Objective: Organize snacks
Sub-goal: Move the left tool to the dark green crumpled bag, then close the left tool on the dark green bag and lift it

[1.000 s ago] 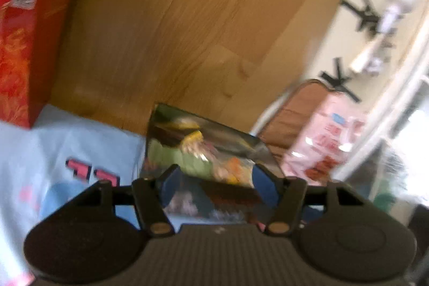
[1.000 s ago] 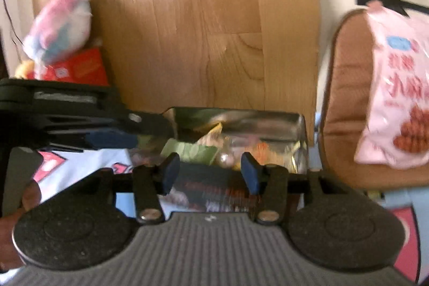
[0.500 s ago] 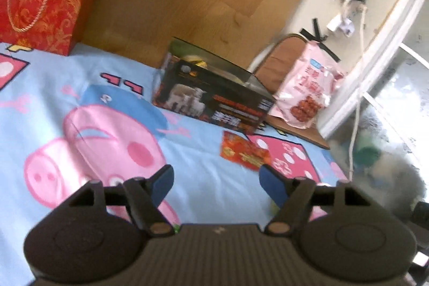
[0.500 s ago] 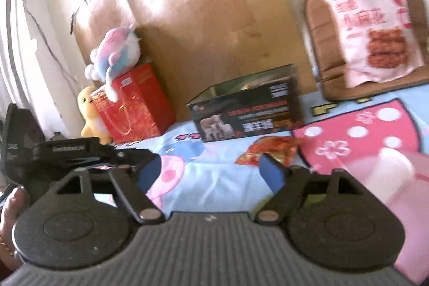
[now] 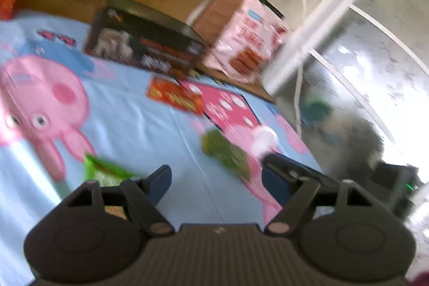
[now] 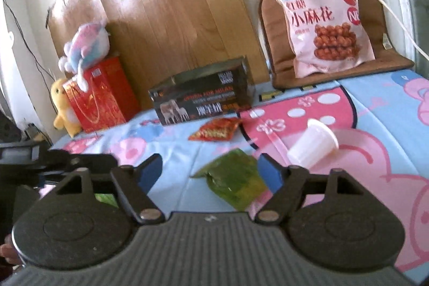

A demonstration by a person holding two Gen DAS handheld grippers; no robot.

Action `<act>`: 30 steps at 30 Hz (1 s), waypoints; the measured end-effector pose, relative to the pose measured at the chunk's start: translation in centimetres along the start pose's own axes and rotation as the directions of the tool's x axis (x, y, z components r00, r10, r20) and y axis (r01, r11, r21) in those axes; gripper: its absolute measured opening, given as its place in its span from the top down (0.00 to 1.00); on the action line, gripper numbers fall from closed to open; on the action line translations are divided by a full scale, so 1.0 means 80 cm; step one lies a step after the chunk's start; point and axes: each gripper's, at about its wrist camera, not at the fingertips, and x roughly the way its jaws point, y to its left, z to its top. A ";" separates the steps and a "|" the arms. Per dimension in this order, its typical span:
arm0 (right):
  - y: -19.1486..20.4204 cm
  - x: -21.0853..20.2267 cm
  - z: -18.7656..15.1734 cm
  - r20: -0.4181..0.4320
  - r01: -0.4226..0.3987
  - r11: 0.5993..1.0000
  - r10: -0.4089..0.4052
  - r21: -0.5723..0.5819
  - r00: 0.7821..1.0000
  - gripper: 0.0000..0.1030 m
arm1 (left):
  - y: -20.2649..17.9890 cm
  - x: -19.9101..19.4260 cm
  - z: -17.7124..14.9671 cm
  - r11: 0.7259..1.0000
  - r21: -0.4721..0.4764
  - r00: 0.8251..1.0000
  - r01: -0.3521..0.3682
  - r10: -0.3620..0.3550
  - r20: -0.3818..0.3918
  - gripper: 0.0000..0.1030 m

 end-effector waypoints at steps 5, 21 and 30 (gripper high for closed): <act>-0.005 0.010 -0.003 -0.039 0.000 1.000 0.000 0.001 0.999 0.34 | 0.001 0.007 -0.017 1.000 0.025 0.998 0.005 -0.003 -0.060 0.30; -0.026 0.023 -0.009 -0.136 0.068 0.998 -0.068 -0.006 0.988 0.34 | 0.003 0.042 0.062 1.000 -0.009 0.997 -0.010 0.010 -0.080 0.38; -0.025 0.019 -0.016 -0.121 0.063 0.996 -0.070 -0.062 0.990 0.35 | 0.007 0.153 0.075 0.982 -0.175 0.960 0.066 -0.110 -0.256 0.40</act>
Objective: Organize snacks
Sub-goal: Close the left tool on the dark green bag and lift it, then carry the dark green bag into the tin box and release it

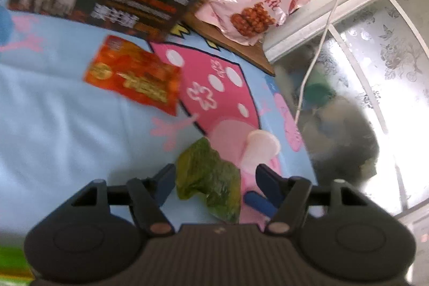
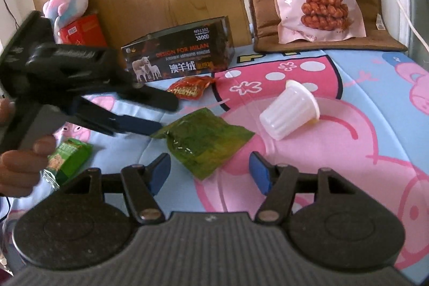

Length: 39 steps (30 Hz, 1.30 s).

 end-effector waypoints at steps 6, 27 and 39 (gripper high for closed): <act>0.006 0.000 -0.004 0.022 0.016 0.999 -0.015 -0.044 1.000 0.35 | -0.011 0.010 -0.012 1.000 -0.009 1.000 -0.005 0.005 0.000 0.53; 0.022 0.013 0.042 0.070 -0.090 0.995 0.092 -0.034 0.993 0.60 | -0.004 -0.064 0.000 0.998 -0.001 0.986 -0.056 0.056 0.156 0.85; 0.060 0.147 0.191 0.118 -0.150 0.981 0.165 -0.124 0.979 0.59 | 0.023 -0.108 0.154 0.983 -0.027 0.918 -0.181 0.179 0.353 0.84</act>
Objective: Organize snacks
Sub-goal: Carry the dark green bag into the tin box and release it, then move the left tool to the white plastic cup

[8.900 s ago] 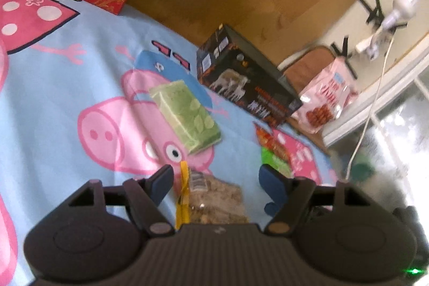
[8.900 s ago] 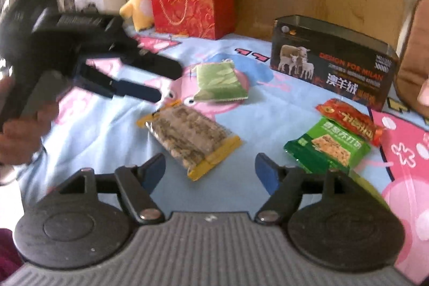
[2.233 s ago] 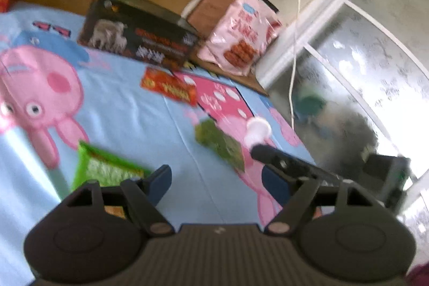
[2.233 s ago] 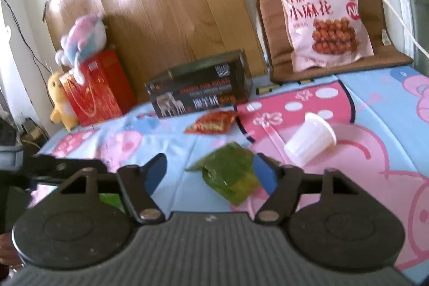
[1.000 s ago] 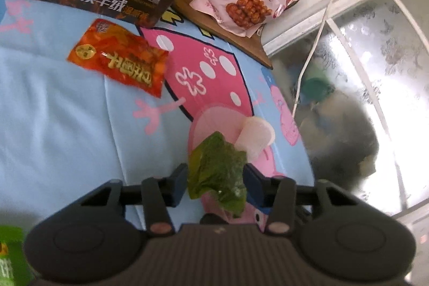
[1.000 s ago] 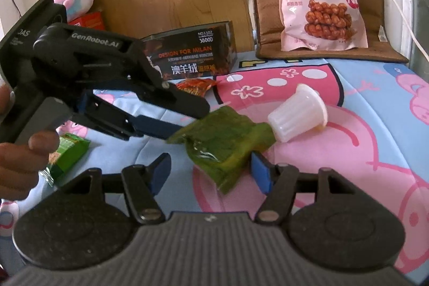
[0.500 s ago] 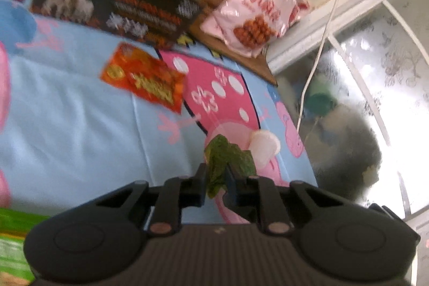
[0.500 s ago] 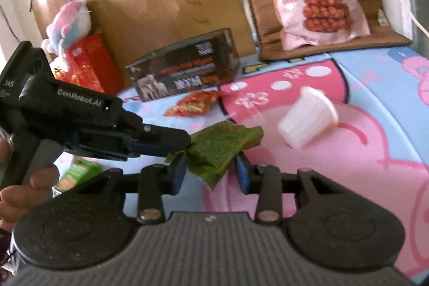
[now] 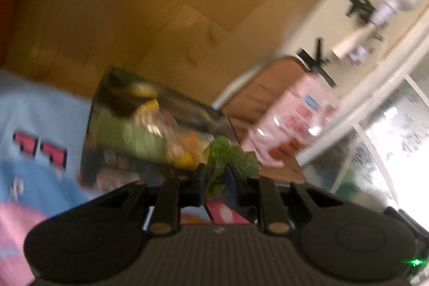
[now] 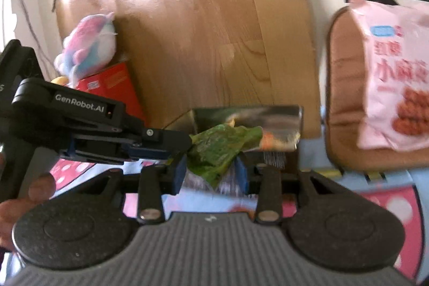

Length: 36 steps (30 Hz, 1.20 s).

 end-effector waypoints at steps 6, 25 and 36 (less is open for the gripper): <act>-0.014 0.057 0.009 -0.030 0.155 0.984 -0.158 -0.086 0.987 0.45 | 0.015 0.054 0.022 0.999 -0.032 0.999 -0.036 0.036 -0.011 0.75; -0.104 -0.210 -0.120 0.015 0.354 0.900 -0.370 0.253 0.929 0.38 | -0.051 -0.010 -0.172 0.984 0.141 0.978 0.109 -0.081 -0.193 0.71; -0.086 -0.140 -0.136 -0.116 0.324 0.915 -0.304 0.241 0.945 0.45 | -0.031 -0.057 -0.214 0.986 0.164 0.991 -0.021 0.042 -0.127 0.67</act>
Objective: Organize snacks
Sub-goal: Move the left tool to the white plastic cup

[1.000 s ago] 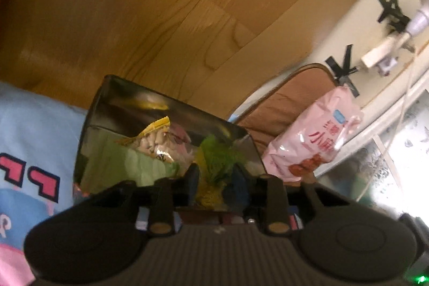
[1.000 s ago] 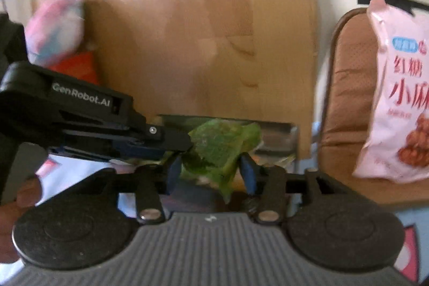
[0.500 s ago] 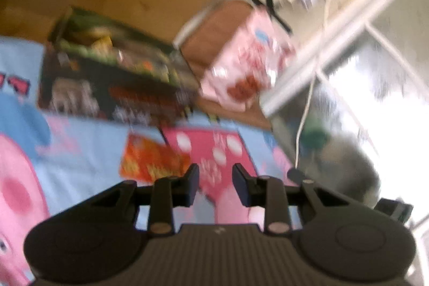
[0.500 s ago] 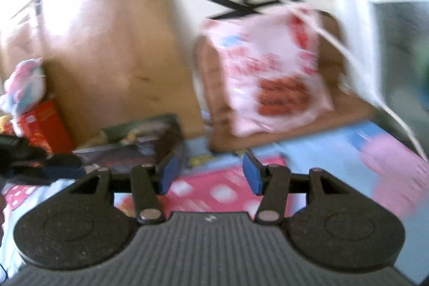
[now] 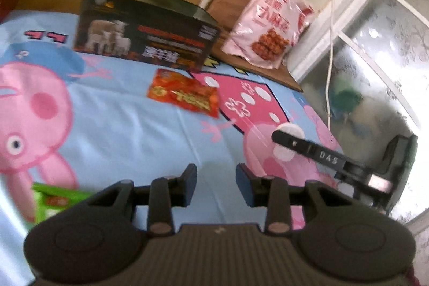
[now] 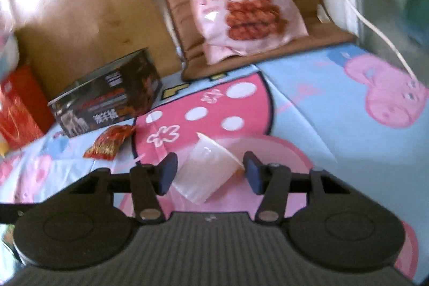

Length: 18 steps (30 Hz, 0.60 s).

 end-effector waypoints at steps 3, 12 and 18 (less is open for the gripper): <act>0.021 -0.003 -0.008 -0.020 -0.051 0.998 0.050 -0.030 0.999 0.46 | 0.008 -0.013 0.002 1.000 -0.020 1.000 -0.006 0.007 0.028 0.67; 0.148 -0.025 -0.057 -0.141 -0.320 0.834 0.287 -0.450 0.947 0.46 | 0.029 -0.042 0.007 0.997 -0.078 0.996 0.004 0.003 0.092 0.61; 0.164 -0.035 -0.063 -0.125 -0.349 0.800 0.331 -0.489 0.935 0.41 | 0.044 -0.059 0.009 0.994 -0.109 0.993 -0.007 0.019 0.113 0.61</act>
